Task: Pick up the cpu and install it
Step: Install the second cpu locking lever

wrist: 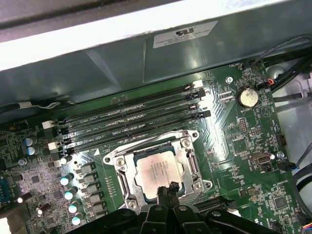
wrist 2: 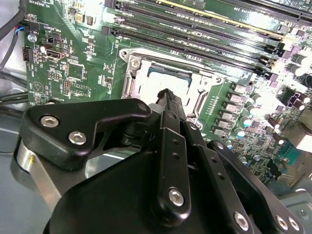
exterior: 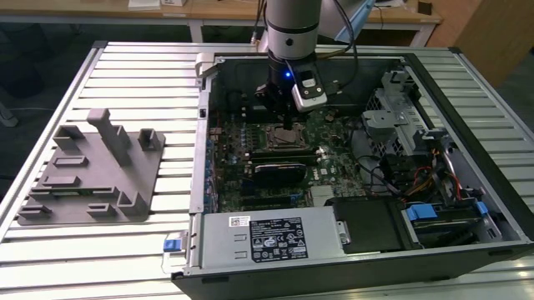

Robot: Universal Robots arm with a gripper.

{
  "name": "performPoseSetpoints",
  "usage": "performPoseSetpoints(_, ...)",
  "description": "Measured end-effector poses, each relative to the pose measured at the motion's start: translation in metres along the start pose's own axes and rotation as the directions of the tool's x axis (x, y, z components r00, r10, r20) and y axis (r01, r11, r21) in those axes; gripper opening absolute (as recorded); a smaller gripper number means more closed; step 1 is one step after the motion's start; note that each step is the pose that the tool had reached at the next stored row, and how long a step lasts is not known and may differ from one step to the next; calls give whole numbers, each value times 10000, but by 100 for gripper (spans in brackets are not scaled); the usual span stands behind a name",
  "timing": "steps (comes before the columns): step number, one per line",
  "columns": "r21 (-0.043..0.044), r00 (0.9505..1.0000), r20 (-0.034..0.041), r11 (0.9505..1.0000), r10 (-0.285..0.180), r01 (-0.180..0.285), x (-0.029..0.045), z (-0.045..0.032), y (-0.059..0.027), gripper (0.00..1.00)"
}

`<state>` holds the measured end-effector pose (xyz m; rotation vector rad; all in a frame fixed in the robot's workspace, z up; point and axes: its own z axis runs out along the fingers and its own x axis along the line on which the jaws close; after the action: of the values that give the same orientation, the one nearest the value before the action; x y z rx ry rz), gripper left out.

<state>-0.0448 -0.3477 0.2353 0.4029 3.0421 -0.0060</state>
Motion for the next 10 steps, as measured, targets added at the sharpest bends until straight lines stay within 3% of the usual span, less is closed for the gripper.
performPoseSetpoints(10, 0, 10000, 0, 10000, -1, 1, -9, 1, -35, 11)
